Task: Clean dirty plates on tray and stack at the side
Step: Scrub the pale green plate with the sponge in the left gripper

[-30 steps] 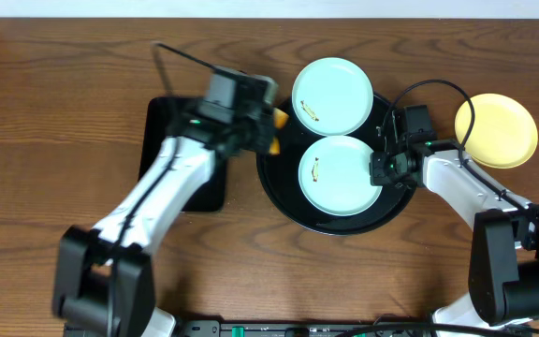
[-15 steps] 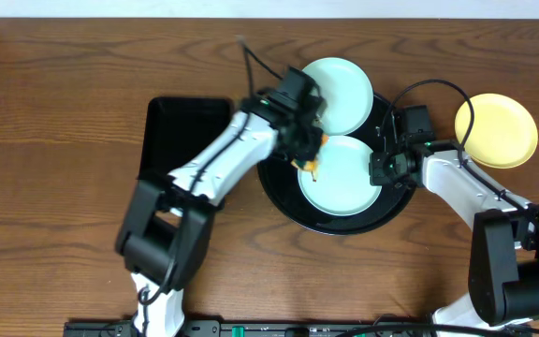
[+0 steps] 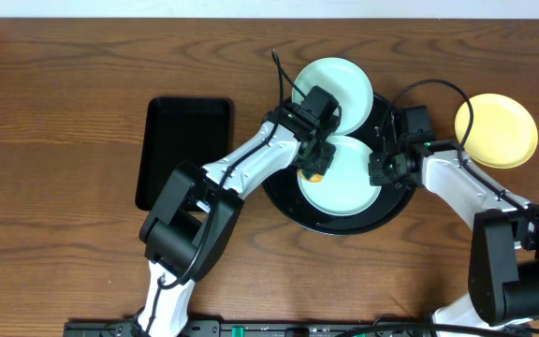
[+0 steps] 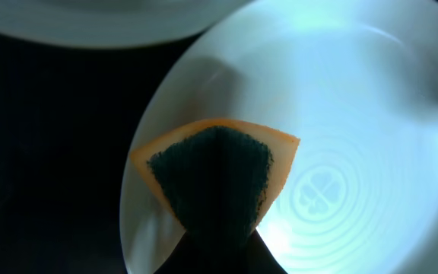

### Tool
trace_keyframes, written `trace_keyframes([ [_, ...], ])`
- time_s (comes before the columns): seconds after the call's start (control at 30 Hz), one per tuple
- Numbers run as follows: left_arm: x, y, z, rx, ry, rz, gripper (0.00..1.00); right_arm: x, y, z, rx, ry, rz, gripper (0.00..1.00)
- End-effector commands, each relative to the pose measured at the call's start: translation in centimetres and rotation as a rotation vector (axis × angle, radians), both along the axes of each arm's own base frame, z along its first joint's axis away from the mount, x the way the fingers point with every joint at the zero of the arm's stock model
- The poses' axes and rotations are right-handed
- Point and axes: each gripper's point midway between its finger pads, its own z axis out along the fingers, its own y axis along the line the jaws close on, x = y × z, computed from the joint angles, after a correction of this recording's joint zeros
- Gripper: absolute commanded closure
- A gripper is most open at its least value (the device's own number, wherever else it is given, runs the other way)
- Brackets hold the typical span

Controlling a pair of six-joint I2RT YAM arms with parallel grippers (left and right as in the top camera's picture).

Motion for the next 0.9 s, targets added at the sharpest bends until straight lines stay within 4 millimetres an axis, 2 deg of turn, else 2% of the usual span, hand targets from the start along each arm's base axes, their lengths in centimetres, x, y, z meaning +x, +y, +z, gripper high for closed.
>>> trace_keyframes([
  [0.0, 0.3, 0.2, -0.4, 0.016, -0.027, -0.002, 0.92, -0.6, 0.6, -0.6, -0.007, 0.016, 0.037, 0.99],
  [0.3, 0.7, 0.7, -1.1, 0.043, -0.061, 0.011, 0.92, -0.6, 0.6, -0.6, -0.007, 0.016, 0.037, 0.99],
  [0.57, 0.1, 1.2, -3.4, 0.038, -0.069, 0.012, 0.92, -0.6, 0.6, -0.6, -0.007, 0.016, 0.037, 0.99],
  [0.87, -1.8, 2.7, -5.7, 0.074, -0.02, 0.01, 0.92, -0.6, 0.6, -0.6, -0.007, 0.016, 0.037, 0.99],
])
